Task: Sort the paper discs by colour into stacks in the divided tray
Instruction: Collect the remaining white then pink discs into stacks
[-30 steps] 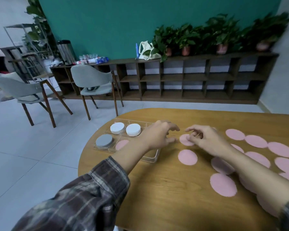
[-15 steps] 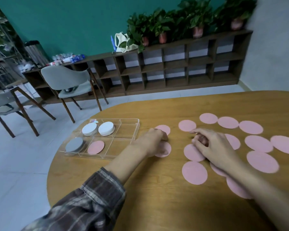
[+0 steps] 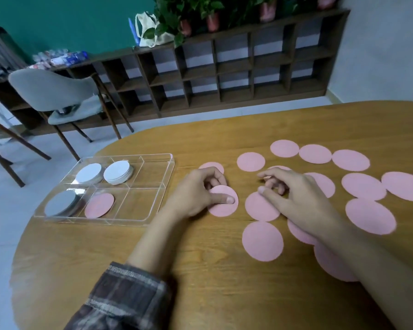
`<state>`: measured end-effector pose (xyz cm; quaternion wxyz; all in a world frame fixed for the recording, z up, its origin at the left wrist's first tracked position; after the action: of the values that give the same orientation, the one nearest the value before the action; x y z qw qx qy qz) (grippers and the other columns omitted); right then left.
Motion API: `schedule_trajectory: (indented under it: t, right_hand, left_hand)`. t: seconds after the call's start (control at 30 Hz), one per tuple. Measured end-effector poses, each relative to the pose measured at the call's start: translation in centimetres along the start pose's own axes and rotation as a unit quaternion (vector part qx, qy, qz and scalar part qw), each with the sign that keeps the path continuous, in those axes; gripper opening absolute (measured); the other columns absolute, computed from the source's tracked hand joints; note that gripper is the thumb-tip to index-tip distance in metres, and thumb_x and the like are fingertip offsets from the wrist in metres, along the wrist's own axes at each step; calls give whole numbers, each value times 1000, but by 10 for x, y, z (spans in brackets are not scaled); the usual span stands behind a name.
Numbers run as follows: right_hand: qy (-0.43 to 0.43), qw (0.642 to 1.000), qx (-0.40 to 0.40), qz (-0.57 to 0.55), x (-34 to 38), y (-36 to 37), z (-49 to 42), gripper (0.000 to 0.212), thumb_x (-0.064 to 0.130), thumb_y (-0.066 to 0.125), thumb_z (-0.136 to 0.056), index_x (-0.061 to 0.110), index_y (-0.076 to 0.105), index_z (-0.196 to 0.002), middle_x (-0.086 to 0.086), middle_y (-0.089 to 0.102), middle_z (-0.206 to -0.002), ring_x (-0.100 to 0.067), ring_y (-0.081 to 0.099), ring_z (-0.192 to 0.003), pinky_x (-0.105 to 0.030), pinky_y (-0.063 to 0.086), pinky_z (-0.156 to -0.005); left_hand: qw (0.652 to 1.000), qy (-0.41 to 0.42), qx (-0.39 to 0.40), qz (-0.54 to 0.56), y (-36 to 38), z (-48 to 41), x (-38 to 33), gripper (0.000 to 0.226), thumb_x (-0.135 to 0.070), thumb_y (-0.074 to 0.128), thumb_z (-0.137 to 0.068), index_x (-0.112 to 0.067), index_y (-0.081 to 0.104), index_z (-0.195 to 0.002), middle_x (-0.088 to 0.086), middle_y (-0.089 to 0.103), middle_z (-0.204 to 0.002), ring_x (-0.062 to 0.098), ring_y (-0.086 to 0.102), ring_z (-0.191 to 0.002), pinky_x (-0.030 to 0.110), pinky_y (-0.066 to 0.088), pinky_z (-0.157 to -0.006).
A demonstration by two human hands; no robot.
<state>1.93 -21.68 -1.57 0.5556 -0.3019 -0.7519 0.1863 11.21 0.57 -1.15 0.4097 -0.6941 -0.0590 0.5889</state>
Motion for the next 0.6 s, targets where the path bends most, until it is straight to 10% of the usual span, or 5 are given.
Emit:
schedule_trajectory:
  t: [0.37, 0.6]
  right_hand:
    - [-11, 999, 42, -24, 16, 5, 1, 16, 39, 64, -96, 41, 68, -112, 11, 66, -81, -11, 60, -76, -21, 45, -61]
    - [4, 999, 18, -32, 5, -7, -3, 9, 27, 62, -100, 29, 68, -107, 8, 70, -89, -12, 65, -86, -36, 51, -71]
  left_hand:
    - [951, 77, -103, 280, 24, 6, -28, 21, -8, 85, -84, -15, 65, -79, 7, 74, -74, 19, 64, -69, 26, 50, -62]
    - [975, 100, -151, 127, 43, 13, -33, 19, -27, 82, -89, -16, 69, -98, -7, 73, -85, 5, 66, -74, 18, 50, -70]
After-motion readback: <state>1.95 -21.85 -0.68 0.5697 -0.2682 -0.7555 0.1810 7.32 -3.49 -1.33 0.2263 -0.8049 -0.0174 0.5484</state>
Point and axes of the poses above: each hand's wrist, its own z-axis away from the middle knuckle, its own y-axis out of the palm, x = y × z, the point moved 3 cm from there along -z, towards the middle knuckle
